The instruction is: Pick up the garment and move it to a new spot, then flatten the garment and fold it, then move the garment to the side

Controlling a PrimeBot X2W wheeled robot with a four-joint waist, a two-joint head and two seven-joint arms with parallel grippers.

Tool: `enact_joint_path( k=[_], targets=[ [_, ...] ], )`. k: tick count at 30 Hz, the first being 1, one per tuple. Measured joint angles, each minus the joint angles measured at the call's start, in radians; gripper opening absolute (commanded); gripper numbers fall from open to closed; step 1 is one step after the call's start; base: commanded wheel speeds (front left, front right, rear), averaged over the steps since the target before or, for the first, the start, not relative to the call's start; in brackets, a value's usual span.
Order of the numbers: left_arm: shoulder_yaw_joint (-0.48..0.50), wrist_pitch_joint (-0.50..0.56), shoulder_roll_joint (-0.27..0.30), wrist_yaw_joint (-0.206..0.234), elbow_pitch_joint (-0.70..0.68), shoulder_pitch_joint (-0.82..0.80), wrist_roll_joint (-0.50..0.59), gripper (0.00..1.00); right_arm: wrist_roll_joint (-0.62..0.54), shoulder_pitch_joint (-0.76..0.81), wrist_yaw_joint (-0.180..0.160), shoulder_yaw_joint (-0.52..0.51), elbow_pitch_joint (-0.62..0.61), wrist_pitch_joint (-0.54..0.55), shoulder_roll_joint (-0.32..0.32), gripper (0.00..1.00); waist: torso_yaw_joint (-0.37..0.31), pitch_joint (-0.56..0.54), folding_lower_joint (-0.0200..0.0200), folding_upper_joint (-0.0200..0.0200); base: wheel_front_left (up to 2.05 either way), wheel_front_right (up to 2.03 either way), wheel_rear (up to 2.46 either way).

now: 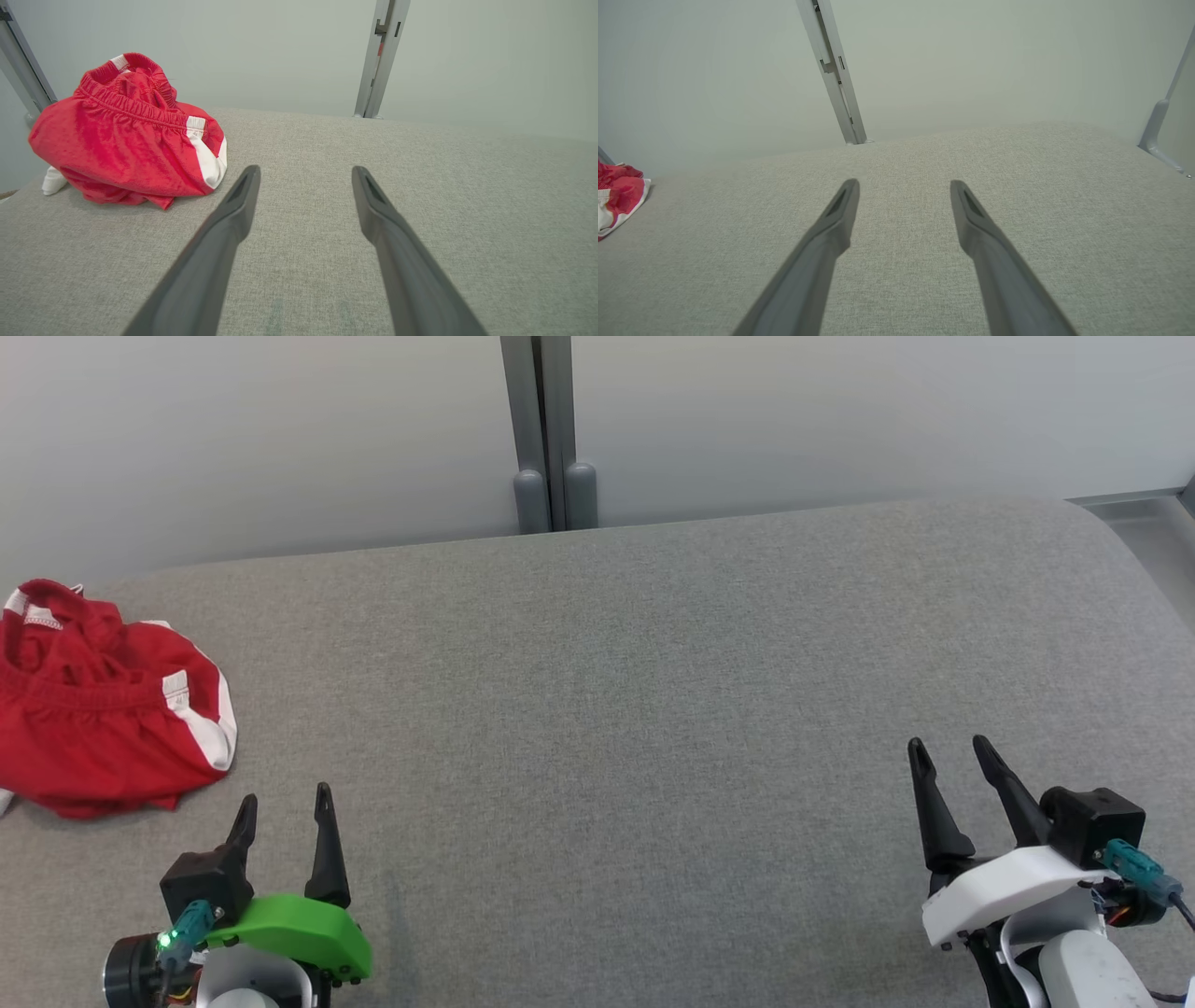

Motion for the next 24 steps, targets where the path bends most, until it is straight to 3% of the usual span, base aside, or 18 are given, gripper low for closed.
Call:
enact_joint_path(
  k=[24],
  targets=[
    [0.063,-0.051,-0.046,-0.007,-0.002,0.013,0.172,1.00,-0.174,0.013,0.000,-0.032,0.011,-0.051,0.024,1.00,0.012,0.000,0.0000,0.0000,0.00,0.00,0.00]
  ],
)
